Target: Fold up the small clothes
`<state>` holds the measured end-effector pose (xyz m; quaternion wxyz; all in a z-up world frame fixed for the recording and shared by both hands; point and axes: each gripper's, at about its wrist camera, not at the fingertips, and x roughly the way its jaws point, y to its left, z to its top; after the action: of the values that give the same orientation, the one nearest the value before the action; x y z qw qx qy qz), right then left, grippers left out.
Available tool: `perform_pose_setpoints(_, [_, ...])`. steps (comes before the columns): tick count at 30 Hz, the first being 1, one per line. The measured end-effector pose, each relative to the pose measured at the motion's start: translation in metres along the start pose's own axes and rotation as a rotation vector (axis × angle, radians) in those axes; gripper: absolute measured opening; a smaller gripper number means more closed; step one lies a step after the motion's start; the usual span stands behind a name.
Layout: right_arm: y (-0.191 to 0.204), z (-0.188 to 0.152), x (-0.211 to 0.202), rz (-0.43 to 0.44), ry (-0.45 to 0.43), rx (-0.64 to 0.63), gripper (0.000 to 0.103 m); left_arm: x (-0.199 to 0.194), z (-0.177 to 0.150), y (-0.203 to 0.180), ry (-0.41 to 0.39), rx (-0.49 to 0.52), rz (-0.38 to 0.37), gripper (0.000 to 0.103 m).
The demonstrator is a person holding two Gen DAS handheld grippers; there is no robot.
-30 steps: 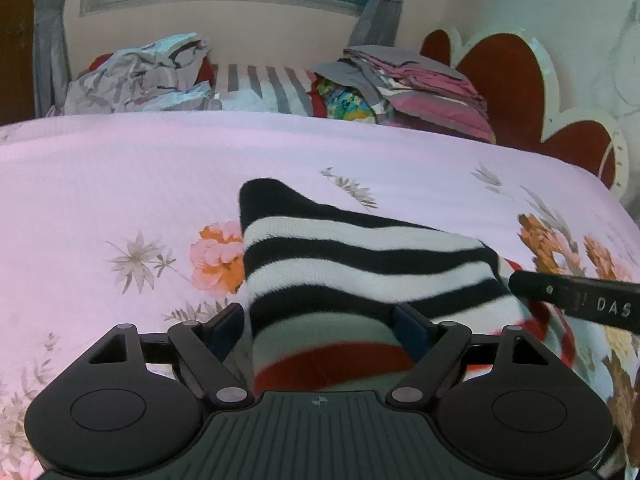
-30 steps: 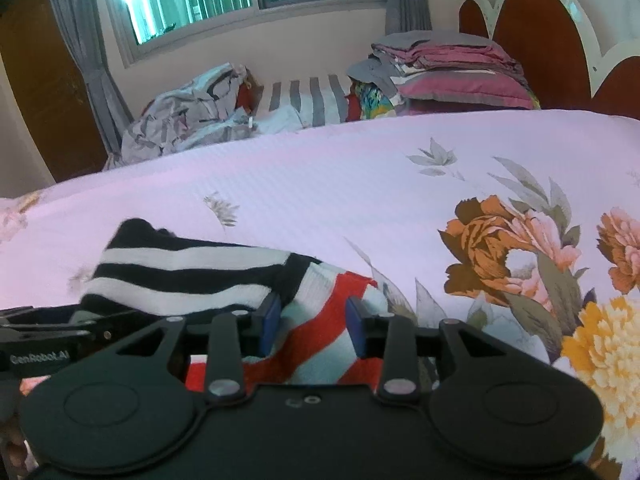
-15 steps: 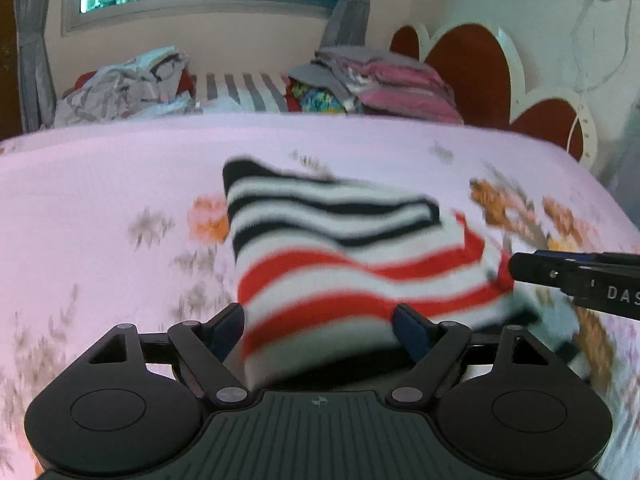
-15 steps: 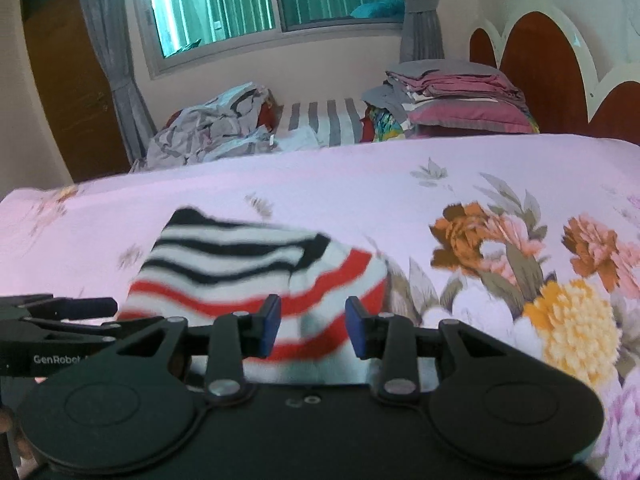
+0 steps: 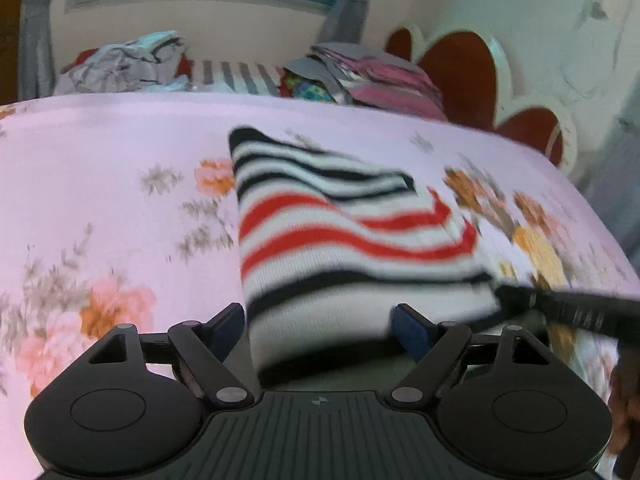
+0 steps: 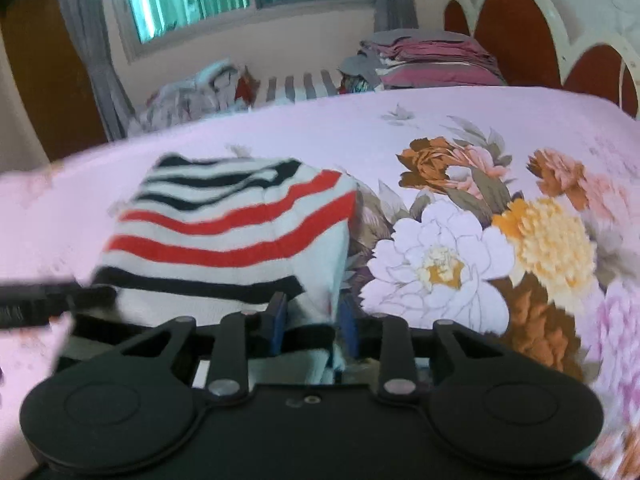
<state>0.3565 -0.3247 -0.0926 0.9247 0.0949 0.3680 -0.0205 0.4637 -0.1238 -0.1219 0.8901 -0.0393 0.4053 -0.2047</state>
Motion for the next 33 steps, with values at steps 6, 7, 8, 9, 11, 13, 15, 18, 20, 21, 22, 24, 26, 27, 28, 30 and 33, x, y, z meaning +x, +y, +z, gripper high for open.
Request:
perform_pose_setpoints(6, [0.005, -0.023, -0.006, -0.04, 0.043, -0.003, 0.031, 0.012, -0.023, 0.016, 0.051, -0.057, -0.03, 0.081])
perform_pose_setpoints(7, [0.004, -0.029, -0.004, -0.046, 0.059, 0.004, 0.031, 0.012, -0.023, 0.016, 0.05, -0.049, -0.031, 0.081])
perform_pose_setpoints(8, [0.003, -0.033, -0.002, -0.049, 0.072, 0.012, 0.031, 0.011, -0.024, 0.015, 0.051, -0.041, -0.031, 0.081])
perform_pose_setpoints(9, [0.003, -0.037, -0.001, -0.053, 0.084, 0.019, 0.031, 0.011, -0.024, 0.015, 0.054, -0.036, -0.034, 0.081])
perform_pose_setpoints(11, [0.002, -0.043, -0.003, -0.059, 0.086, 0.039, 0.032, 0.009, -0.025, 0.016, 0.061, -0.031, -0.04, 0.081])
perform_pose_setpoints(13, [0.004, -0.045, -0.006, -0.068, 0.091, 0.044, 0.032, 0.005, -0.025, 0.016, 0.067, -0.035, -0.047, 0.081])
perform_pose_setpoints(15, [0.005, -0.047, -0.01, -0.075, 0.097, 0.045, 0.034, 0.0, -0.022, 0.017, 0.075, -0.044, -0.058, 0.081])
perform_pose_setpoints(18, [0.004, -0.042, -0.019, -0.062, 0.099, 0.071, 0.042, -0.009, -0.014, 0.02, 0.058, -0.06, -0.082, 0.083])
perform_pose_setpoints(20, [0.003, -0.034, -0.027, -0.04, 0.078, 0.091, 0.058, -0.011, -0.006, 0.022, 0.048, -0.08, -0.091, 0.09])
perform_pose_setpoints(21, [0.002, -0.029, -0.029, -0.036, 0.068, 0.092, 0.06, -0.01, -0.001, 0.024, 0.046, -0.096, -0.095, 0.091])
perform_pose_setpoints(22, [0.002, -0.022, -0.03, -0.033, 0.059, 0.09, 0.062, -0.009, 0.004, 0.025, 0.048, -0.111, -0.103, 0.091])
perform_pose_setpoints(24, [-0.002, -0.01, -0.026, -0.019, 0.056, 0.097, 0.064, -0.002, 0.013, 0.026, 0.053, -0.137, -0.11, 0.091])
perform_pose_setpoints(26, [-0.009, 0.002, -0.017, 0.008, 0.062, 0.119, 0.069, 0.006, 0.02, 0.028, 0.045, -0.155, -0.108, 0.091])
perform_pose_setpoints(27, [-0.013, 0.009, -0.01, 0.025, 0.065, 0.13, 0.069, 0.011, 0.023, 0.029, 0.042, -0.16, -0.101, 0.091])
perform_pose_setpoints(28, [-0.017, 0.013, -0.001, 0.044, 0.072, 0.143, 0.071, 0.016, 0.026, 0.031, 0.043, -0.167, -0.091, 0.091])
perform_pose_setpoints(30, [-0.025, 0.02, 0.018, 0.091, 0.095, 0.185, 0.072, 0.028, 0.029, 0.036, 0.061, -0.193, -0.092, 0.091])
perform_pose_setpoints(33, [-0.037, 0.025, 0.046, 0.121, 0.126, 0.23, 0.072, 0.048, 0.032, 0.04, 0.097, -0.22, -0.116, 0.091])
